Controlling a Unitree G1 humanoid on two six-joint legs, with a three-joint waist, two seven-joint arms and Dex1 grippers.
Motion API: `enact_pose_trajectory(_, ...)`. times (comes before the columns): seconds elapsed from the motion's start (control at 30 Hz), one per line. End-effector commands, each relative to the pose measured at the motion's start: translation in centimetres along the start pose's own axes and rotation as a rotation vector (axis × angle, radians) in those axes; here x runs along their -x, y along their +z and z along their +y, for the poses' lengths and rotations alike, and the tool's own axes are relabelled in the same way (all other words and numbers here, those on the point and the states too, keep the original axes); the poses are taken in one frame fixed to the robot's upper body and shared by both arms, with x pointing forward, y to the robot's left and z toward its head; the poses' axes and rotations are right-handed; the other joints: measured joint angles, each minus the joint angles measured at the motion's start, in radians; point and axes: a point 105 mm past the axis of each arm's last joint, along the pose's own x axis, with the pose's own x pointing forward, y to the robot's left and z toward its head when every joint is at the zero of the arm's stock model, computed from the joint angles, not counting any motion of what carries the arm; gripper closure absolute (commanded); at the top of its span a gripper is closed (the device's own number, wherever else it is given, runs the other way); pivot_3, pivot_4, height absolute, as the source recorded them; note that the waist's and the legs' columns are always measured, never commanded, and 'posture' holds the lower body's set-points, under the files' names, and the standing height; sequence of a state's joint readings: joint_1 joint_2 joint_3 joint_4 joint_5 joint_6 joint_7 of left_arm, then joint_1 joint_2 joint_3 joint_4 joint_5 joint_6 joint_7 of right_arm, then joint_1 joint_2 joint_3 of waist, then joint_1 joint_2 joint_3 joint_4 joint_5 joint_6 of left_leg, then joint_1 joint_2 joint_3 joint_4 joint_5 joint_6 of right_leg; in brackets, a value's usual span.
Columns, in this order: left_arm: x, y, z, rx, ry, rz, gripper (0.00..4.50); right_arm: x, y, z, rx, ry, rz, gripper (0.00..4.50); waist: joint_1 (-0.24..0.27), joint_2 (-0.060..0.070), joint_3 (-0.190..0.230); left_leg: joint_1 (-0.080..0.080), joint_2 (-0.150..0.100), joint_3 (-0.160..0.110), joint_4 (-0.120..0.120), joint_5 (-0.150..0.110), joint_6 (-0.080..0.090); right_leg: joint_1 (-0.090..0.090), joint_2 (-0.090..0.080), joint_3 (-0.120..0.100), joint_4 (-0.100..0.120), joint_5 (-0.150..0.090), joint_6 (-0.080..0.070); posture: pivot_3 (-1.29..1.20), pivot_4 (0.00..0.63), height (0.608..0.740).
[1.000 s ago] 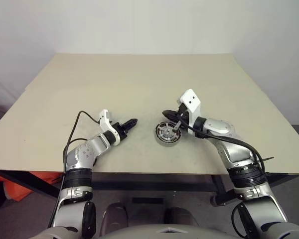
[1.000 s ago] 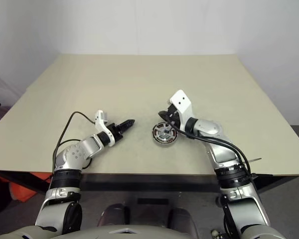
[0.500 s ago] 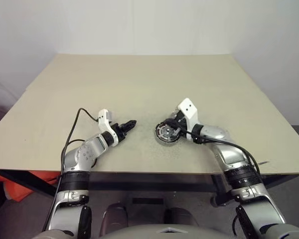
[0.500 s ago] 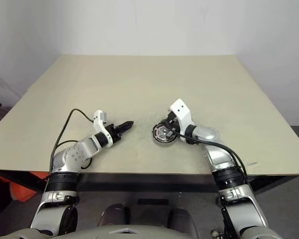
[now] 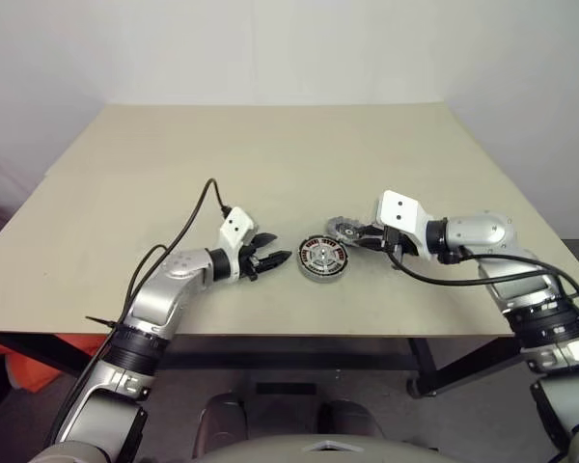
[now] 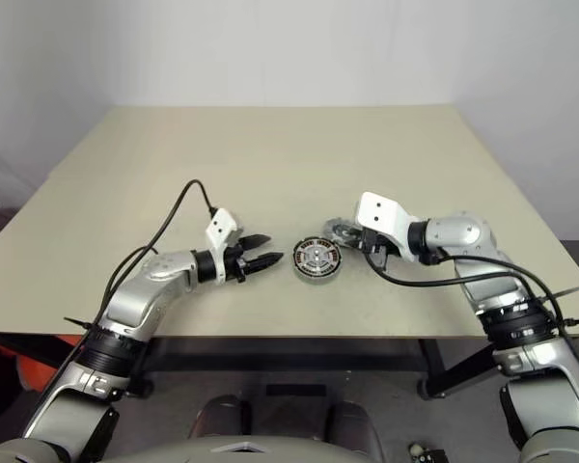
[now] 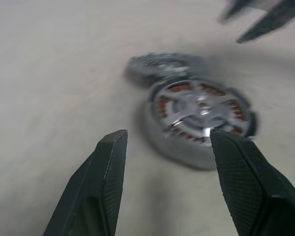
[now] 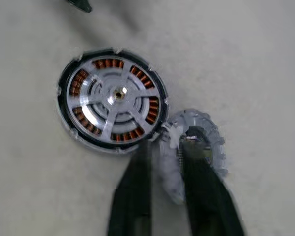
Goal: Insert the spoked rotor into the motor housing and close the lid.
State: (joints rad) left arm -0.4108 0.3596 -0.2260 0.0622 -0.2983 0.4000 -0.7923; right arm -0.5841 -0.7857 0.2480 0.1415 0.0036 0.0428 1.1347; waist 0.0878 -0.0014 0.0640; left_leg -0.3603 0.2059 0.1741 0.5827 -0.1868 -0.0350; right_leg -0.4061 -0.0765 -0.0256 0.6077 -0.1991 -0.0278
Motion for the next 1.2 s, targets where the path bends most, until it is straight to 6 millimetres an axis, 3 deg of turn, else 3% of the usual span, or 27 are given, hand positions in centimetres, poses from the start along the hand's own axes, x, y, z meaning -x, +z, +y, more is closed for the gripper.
enact_pose_trajectory(0.03,-0.1,1.5,-0.2,-0.097,-0.037,-0.012,1.7,-0.4,1.1,-0.2,0.209,0.094,0.032,2.51,0.001,0.0,0.0,0.0,0.0,0.0,0.0,0.0,0.0,0.0,0.0,0.0,0.0,0.0,0.0,0.0,0.0,0.74)
enact_pose_trajectory(0.27,-0.3,1.2,-0.3,-0.114,-0.036,0.001,1.7,-2.0,0.3,1.5,0.419,0.336,0.1,2.51,0.006,0.0,0.0,-0.005,0.0,0.0,0.005,-0.002,0.003,-0.001,0.0,-0.001,0.0,0.001,-0.002,0.0,0.0,0.74)
enact_pose_trajectory(0.53,0.2,0.5,-0.3,-0.094,0.007,0.003,1.7,-3.3,0.3,0.7,0.524,0.386,0.116,2.51,0.002,0.0,0.0,-0.007,0.001,0.0,0.014,-0.005,0.007,-0.001,0.0,-0.001,0.004,0.001,-0.002,0.0,0.0,0.74)
enact_pose_trajectory(0.73,0.5,0.6,0.0,-0.098,0.043,-0.003,1.7,-4.2,-0.9,1.4,0.541,0.442,0.132,2.51,0.0,0.0,0.0,-0.006,0.001,0.0,0.016,-0.004,0.007,-0.001,0.0,-0.001,0.008,0.001,-0.002,0.0,0.0,0.74)
enact_pose_trajectory(0.9,0.7,0.3,-0.1,-0.087,0.057,0.001,1.7,-4.1,-1.2,1.2,0.555,0.445,0.139,2.51,-0.006,0.0,0.0,-0.005,0.001,0.0,0.016,-0.004,0.007,0.0,0.0,0.0,0.008,0.001,-0.002,0.0,0.0,0.74)
enact_pose_trajectory(1.2,0.7,0.1,-0.1,-0.078,0.061,0.008,1.7,-3.1,0.4,0.4,0.582,0.409,0.101,2.51,-0.008,0.0,0.0,-0.006,0.001,-0.001,0.016,-0.004,0.007,-0.001,0.0,-0.001,0.008,0.001,-0.002,0.0,0.0,0.74)
